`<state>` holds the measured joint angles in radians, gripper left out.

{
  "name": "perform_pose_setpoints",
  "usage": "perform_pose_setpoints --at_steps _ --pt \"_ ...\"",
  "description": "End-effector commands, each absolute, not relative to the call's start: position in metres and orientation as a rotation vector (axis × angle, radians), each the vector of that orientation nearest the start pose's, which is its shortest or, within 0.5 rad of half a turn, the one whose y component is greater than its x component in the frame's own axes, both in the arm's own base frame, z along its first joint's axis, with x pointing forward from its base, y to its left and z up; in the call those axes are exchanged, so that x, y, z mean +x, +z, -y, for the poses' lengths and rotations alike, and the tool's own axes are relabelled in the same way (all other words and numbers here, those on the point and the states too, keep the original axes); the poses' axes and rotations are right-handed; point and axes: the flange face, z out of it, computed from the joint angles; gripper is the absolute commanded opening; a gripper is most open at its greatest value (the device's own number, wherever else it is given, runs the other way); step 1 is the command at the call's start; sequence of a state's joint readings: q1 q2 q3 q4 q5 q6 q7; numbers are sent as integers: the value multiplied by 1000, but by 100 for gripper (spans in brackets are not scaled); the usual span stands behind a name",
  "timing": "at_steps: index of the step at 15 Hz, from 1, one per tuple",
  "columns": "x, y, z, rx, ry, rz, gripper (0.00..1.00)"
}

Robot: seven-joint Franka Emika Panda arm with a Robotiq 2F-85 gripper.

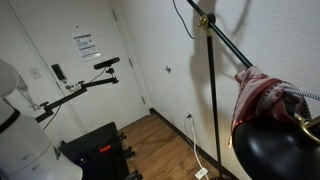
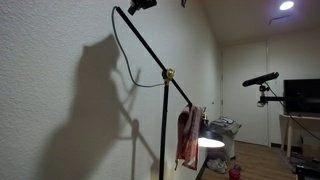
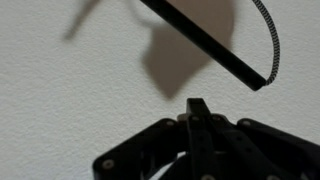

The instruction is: Move the lamp upwards

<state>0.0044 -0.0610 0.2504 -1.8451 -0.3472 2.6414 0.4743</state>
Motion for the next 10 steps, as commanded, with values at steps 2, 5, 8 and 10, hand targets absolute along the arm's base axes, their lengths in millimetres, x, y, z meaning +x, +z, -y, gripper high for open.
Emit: perform_pose_setpoints --at_steps 2,5,8,10 --pt "561 647 -170 -2836 -1360 65 0" --pt "563 643 -160 -2952 -1512 117 0" --pt "559 655 -149 -2993 -1749 96 0" --pt "559 655 -147 -3035 -1889 91 0"
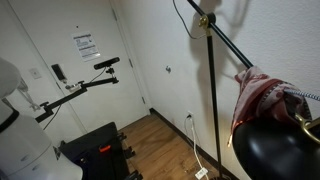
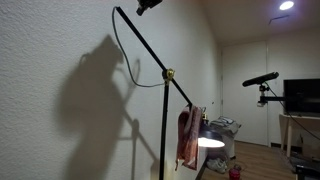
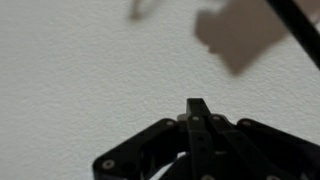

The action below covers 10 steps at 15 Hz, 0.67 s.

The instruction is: Move the lamp upwards

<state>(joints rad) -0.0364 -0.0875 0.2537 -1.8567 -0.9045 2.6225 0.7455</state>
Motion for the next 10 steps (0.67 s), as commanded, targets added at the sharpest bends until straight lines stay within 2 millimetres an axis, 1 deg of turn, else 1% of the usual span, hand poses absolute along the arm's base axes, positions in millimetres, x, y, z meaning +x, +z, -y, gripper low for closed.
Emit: perform_pose_setpoints --at_steps 1,2,4,6,8,10 --pt "558 651 -148 -3074 -1945 96 0" --pt "557 647 -149 -3114 -1973 99 0" --pt "555 637 -153 -3208 -1961 122 0" --pt "554 626 -157 -3304 -1898 158 0" --pt "552 618 -161 -3367 -1817 188 0" --pt "552 609 -162 -3399 -1717 256 0"
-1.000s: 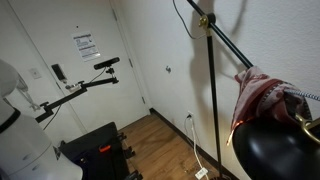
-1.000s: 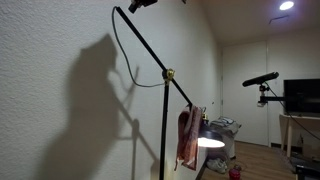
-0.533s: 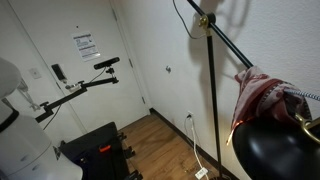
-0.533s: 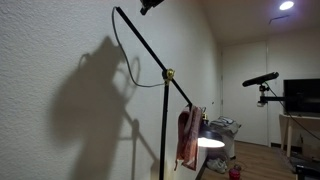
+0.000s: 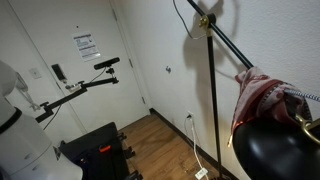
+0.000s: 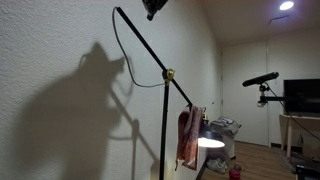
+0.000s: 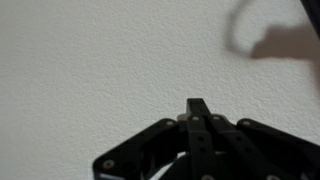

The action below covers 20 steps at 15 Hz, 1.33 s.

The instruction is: Move the lamp upwards

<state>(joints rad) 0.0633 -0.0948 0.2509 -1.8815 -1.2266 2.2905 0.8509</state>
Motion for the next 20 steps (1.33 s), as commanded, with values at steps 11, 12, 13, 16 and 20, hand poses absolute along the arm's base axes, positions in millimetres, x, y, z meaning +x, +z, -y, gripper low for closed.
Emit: perform_pose_setpoints --at_steps 11,12,13,16,20 --pt "560 590 -167 2331 1037 -226 1" --pt "560 590 -167 2331 1037 -226 1" --pt "561 591 -169 2336 1048 -239 0" --pt "564 586 -177 2333 1057 -271 0" --pt "573 580 -182 2337 1091 -322 0"
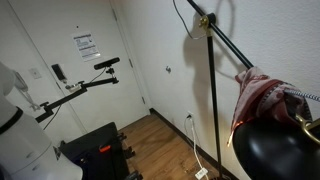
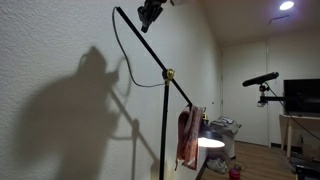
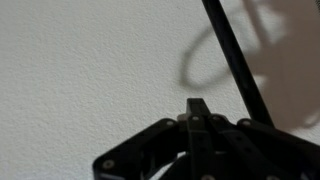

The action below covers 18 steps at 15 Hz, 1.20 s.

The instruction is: Move the lamp upwards

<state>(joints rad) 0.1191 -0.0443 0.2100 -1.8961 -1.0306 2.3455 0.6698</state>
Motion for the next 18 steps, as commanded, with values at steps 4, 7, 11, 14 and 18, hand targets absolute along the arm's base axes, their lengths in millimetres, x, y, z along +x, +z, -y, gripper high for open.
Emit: perform_pose_setpoints --at_steps 4,7,11,14,18 --pt "588 578 -172 2305 1132 -350 0" --pt "600 571 -167 2305 1132 -367 0" --pt "611 558 -168 2333 1111 -389 0" --pt "616 553 -171 2342 1100 -393 0" --pt "621 549 -174 2351 1080 -407 0"
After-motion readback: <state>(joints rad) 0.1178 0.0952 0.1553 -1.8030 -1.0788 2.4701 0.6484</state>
